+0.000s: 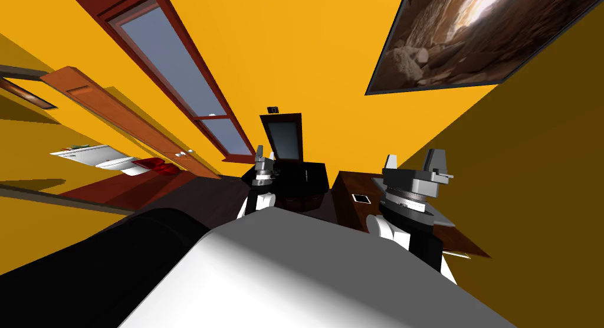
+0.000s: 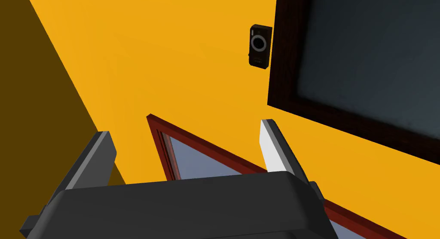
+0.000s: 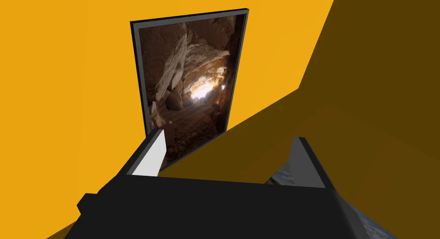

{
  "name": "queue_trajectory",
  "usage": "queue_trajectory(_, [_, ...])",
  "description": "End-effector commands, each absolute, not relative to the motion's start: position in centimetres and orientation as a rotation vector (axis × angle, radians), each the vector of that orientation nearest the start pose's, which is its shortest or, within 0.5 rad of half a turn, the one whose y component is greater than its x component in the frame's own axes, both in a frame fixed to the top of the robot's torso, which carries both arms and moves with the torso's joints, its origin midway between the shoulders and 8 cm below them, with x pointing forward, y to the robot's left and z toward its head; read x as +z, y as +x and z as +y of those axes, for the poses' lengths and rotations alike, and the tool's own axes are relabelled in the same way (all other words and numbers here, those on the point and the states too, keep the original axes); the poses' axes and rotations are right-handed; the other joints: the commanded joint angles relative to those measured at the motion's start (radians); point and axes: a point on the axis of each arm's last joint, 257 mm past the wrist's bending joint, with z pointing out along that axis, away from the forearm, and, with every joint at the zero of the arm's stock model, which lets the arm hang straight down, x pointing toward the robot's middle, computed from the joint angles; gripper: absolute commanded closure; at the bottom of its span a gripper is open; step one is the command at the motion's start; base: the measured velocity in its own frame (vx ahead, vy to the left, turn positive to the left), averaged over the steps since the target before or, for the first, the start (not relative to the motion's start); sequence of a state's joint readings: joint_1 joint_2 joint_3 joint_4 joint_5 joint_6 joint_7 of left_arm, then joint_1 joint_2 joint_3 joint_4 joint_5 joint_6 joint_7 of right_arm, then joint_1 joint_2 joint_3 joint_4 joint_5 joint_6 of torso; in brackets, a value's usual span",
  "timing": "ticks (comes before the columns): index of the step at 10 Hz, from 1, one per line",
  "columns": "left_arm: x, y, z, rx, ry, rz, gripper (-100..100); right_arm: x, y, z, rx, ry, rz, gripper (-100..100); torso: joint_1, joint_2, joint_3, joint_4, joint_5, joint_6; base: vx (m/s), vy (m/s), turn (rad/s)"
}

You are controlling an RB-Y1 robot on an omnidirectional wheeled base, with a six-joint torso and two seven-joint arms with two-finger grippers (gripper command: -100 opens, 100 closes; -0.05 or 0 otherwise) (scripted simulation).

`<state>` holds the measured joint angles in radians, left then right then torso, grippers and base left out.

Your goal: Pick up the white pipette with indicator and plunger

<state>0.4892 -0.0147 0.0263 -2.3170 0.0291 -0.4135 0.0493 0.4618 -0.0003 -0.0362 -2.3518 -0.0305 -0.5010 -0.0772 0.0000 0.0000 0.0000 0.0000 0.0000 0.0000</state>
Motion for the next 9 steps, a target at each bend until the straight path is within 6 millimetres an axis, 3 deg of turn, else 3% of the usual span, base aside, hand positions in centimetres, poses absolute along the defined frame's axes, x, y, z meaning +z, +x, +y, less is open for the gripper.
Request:
queue_trajectory(1, [2.4,35.2,28.7,-1.324,-0.701,0.648,-100,6.9,32.7,-28.6,1.396,0.608,0.498,0,0.000,0.000,0.000,0.000,0.000,0.000,-0.002,0.005,-0.121])
queue_trajectory(9, [-1.6,36.3,26.2,-1.218,-0.539,0.938,-100,6.9,32.7,-28.6,1.396,0.608,0.498,0,0.004,0.003,0.002,0.001,0.001,0.000,-0.031,0.038,-0.158])
